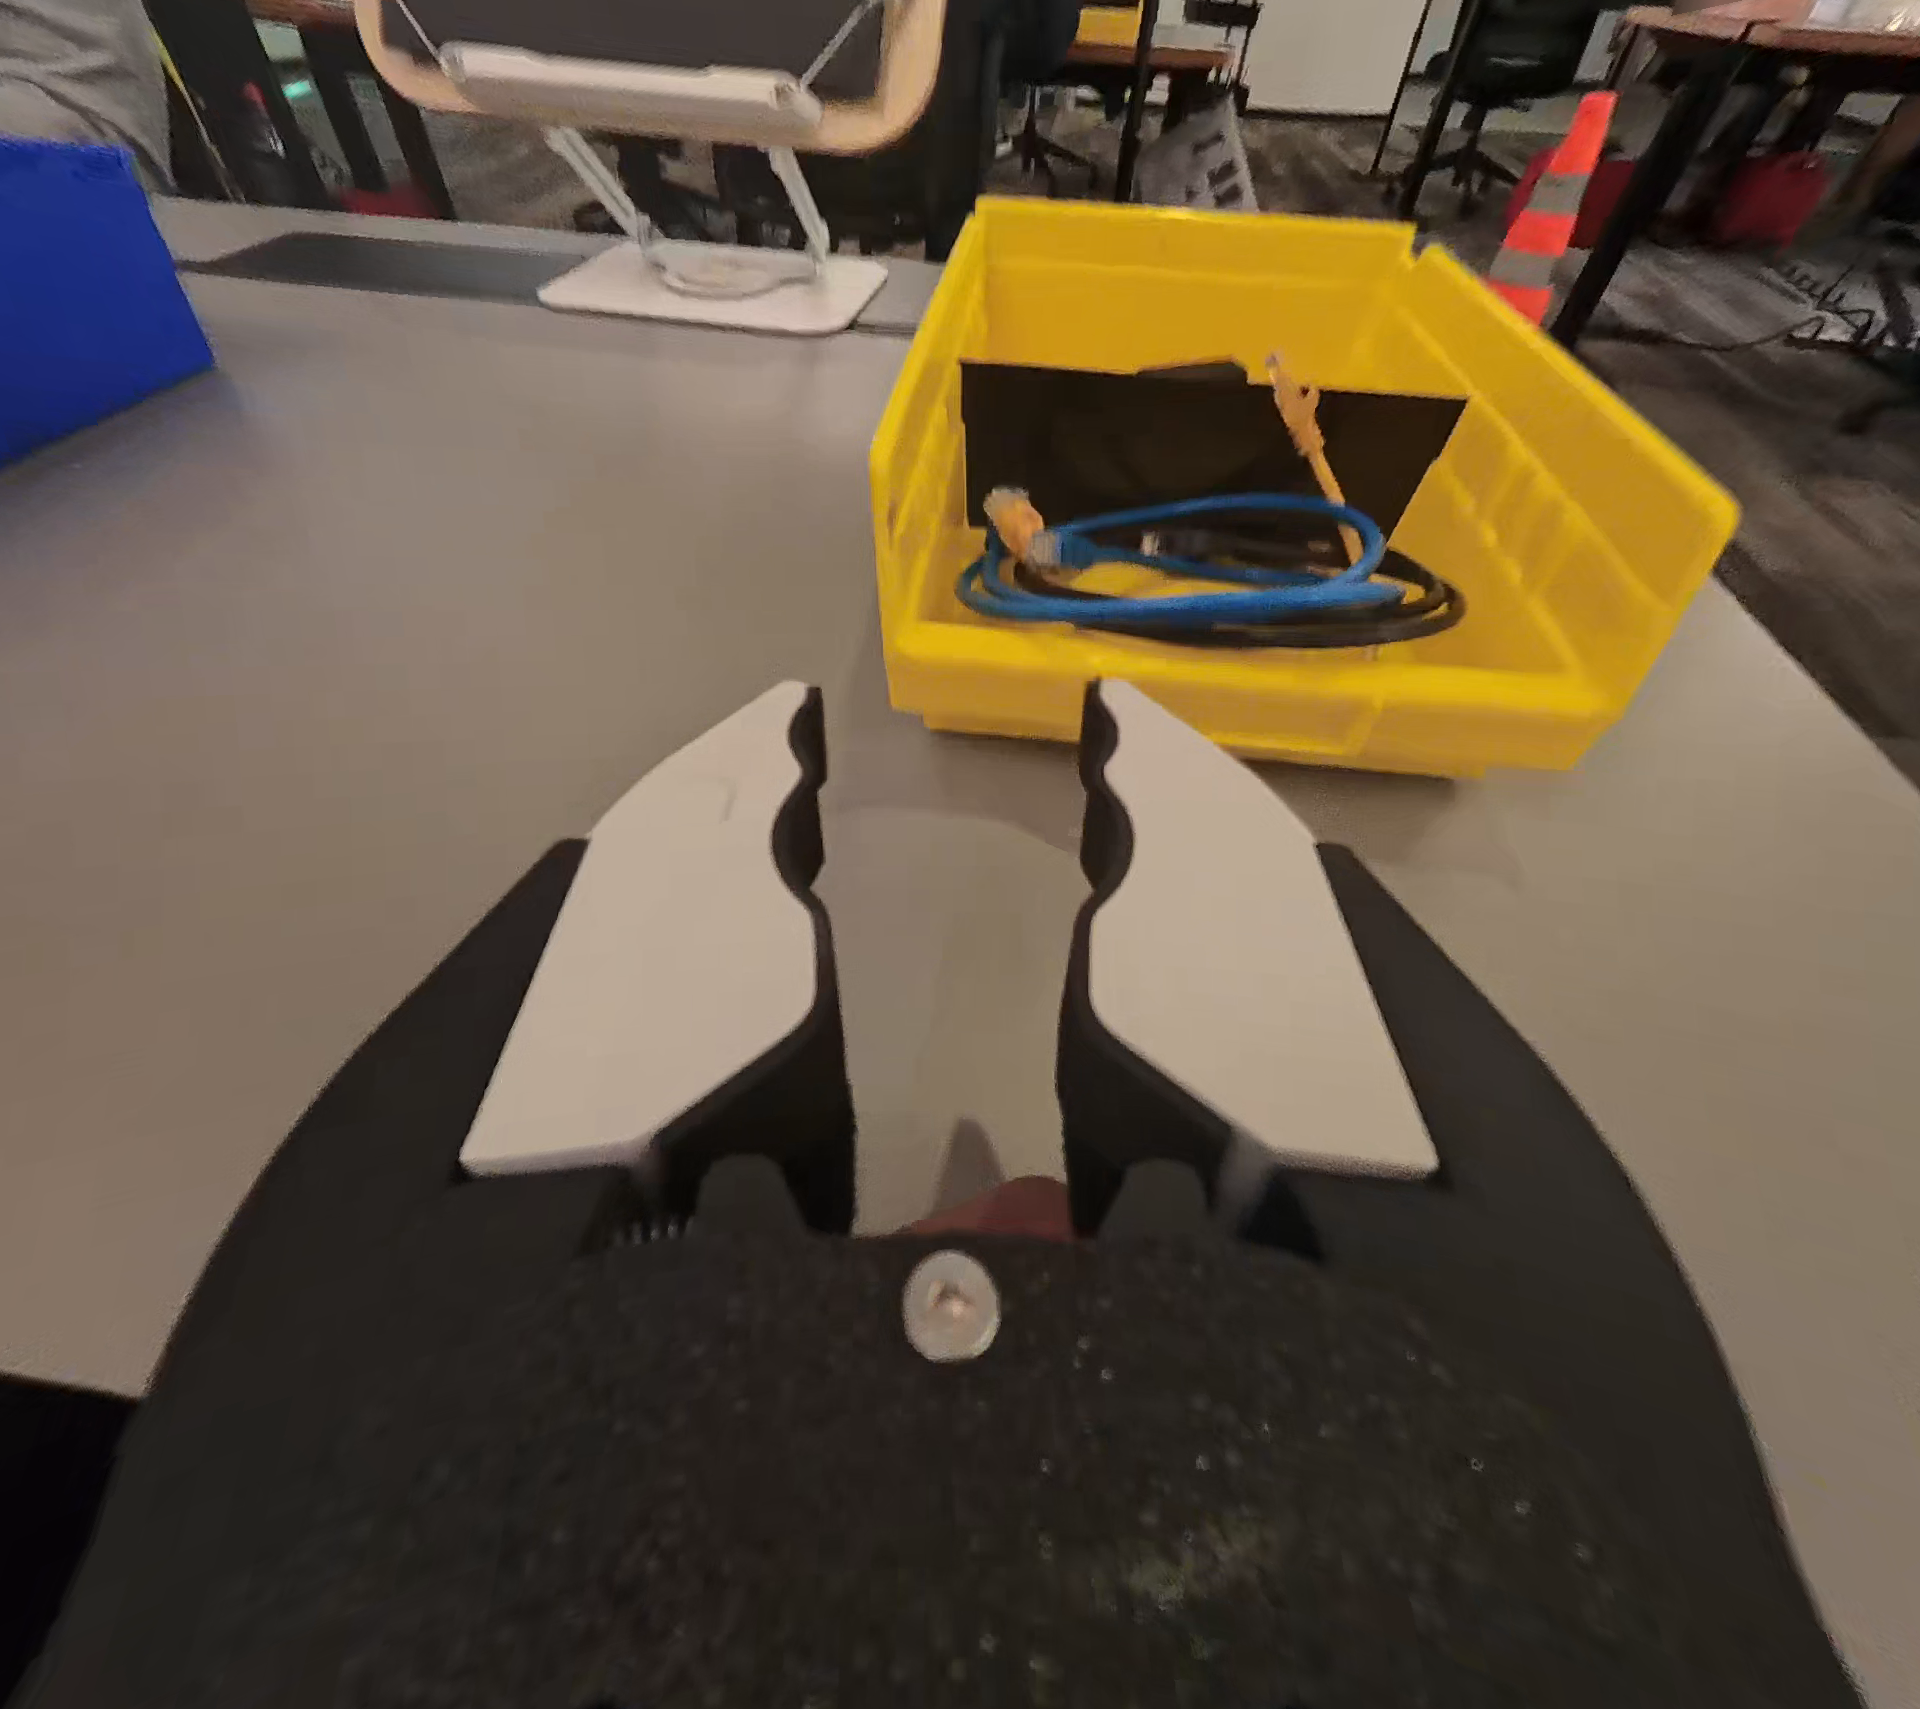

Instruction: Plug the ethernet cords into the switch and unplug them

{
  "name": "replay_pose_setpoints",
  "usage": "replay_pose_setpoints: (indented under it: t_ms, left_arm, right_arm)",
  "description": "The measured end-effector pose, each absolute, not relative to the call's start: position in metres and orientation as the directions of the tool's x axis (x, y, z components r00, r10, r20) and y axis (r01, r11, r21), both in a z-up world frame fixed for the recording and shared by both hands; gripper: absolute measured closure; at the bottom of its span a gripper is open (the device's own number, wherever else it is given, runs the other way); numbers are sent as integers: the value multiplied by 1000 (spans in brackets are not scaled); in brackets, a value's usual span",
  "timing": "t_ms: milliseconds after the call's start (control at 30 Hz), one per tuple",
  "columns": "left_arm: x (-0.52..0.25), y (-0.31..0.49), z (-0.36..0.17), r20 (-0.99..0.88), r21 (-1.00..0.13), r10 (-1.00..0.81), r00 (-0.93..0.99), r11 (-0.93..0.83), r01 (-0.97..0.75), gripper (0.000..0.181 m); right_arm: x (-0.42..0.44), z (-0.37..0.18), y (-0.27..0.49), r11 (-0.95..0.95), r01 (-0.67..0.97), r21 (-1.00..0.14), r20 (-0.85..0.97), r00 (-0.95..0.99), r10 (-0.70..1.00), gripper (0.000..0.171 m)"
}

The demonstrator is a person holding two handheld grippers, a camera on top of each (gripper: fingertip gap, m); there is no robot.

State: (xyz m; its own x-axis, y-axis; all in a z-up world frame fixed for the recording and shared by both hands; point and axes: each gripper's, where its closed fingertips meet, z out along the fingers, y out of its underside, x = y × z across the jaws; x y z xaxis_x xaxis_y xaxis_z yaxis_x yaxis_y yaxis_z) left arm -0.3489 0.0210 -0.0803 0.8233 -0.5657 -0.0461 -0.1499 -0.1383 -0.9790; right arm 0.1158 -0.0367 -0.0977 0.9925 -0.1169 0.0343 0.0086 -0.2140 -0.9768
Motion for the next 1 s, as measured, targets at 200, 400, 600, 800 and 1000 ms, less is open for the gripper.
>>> replay_pose_setpoints:
  t_ms: [200,400,600,800,1000]
  left_arm:
    - [-366,29,-74,46,-981,-525,850,-184,-60,120]
    - [-368,25,-83,57,-965,-526,849,-246,-88,123]
    - [-367,21,-90,73,-955,-525,848,-281,-92,123]
    - [-373,31,-95,112,-948,-514,851,-311,-64,128]
    - [-368,24,-107,93,-930,-543,835,-346,-121,131]
  right_arm:
    - [131,-107,-40,-265,-23,-964,11,992,-127,133]
    - [138,-103,-45,-242,35,-970,75,985,-158,134]
    - [138,-107,-37,-249,32,-968,71,986,-150,137]
    - [137,-109,-20,-265,53,-963,92,986,-137,139]
    - [136,-114,-8,-278,23,-960,58,991,-121,138]
